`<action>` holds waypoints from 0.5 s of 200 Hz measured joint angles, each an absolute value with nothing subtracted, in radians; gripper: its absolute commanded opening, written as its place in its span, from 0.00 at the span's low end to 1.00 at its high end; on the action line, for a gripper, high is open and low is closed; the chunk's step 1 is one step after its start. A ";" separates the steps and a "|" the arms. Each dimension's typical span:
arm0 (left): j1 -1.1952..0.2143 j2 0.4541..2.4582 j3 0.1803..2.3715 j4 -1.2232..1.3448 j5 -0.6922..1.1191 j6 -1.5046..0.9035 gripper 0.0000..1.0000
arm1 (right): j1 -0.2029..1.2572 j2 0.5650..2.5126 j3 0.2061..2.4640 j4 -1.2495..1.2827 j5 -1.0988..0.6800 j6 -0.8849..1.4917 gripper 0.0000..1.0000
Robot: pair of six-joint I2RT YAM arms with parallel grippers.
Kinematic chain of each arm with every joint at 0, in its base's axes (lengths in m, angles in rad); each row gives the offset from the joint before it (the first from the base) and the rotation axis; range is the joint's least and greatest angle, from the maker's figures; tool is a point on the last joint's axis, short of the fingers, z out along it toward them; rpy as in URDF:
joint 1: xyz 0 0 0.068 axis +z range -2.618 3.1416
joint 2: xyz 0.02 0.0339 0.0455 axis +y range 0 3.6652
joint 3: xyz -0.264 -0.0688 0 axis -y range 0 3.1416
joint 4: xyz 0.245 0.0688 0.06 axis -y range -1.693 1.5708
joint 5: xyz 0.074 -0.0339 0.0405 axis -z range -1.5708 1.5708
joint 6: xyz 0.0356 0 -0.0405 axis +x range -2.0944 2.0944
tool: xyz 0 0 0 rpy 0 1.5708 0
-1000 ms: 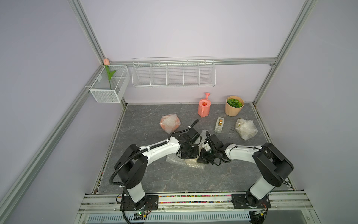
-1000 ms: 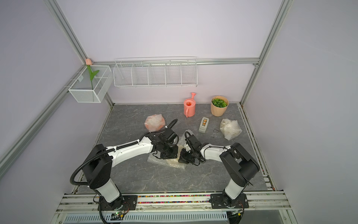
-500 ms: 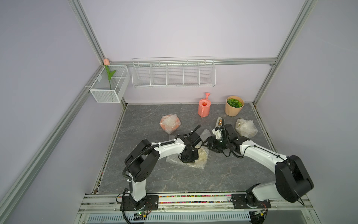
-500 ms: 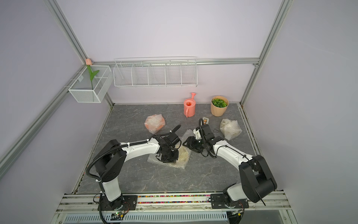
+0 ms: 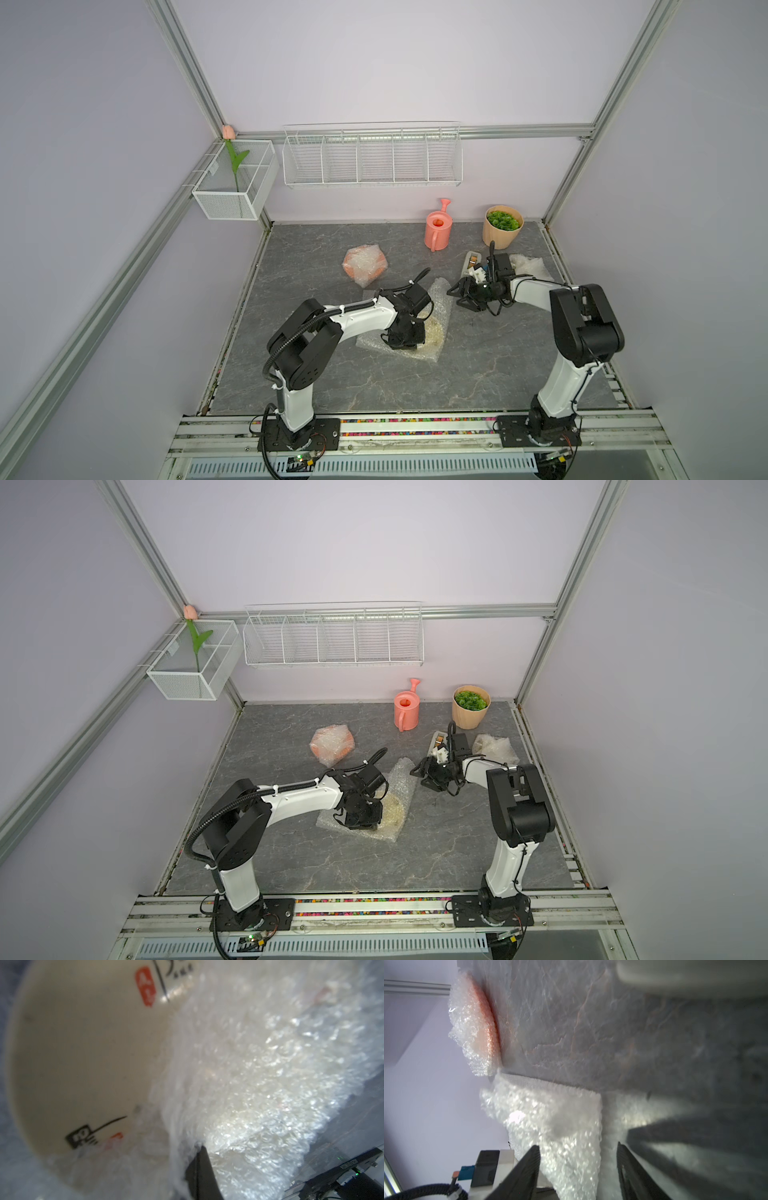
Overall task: Wrap dinner plates in bubble wrap
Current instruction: Wrap the plate in the bubble wrap.
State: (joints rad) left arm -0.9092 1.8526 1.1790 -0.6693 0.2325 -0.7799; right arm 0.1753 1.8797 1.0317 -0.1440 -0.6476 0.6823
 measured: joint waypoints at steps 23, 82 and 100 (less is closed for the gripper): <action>-0.909 1.849 1.173 -0.661 0.234 -0.780 0.00 | 0.160 1.934 1.059 -0.087 -0.678 0.686 0.12; -0.881 1.849 1.166 -0.644 0.268 -0.776 0.00 | 0.160 1.860 1.028 -0.066 -0.743 0.702 0.07; -0.856 1.846 1.156 -0.628 0.286 -0.775 0.00 | 0.175 1.763 0.999 -0.085 -0.763 0.691 0.07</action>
